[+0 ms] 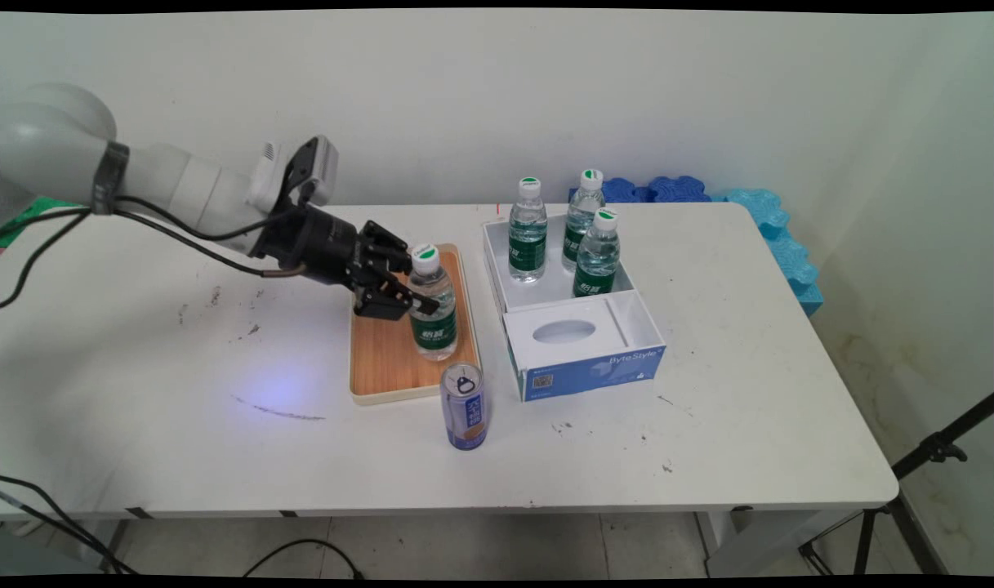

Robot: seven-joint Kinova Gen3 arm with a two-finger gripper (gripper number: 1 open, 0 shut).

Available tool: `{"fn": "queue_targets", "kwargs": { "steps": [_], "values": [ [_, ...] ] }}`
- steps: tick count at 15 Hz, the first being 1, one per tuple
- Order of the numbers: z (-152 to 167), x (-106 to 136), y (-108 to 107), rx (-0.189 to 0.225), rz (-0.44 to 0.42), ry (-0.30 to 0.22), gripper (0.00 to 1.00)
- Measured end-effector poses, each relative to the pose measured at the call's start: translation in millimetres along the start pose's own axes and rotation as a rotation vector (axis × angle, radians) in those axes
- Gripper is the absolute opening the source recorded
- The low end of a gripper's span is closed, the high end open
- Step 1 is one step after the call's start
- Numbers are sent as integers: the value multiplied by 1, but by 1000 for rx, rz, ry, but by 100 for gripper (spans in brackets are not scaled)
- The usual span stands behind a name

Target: Place the picked object on the tray

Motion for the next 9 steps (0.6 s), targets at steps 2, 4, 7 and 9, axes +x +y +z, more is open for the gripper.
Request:
{"fn": "queue_targets", "kwargs": {
  "steps": [2,4,7,9],
  "values": [
    [5,-4,0,2,-7,-1,0],
    [11,-7,0,3,-13,-2,0],
    [20,-11,0,7,-25,-3,0],
    [25,-13,-1,9,-32,0,100]
  ]
}}
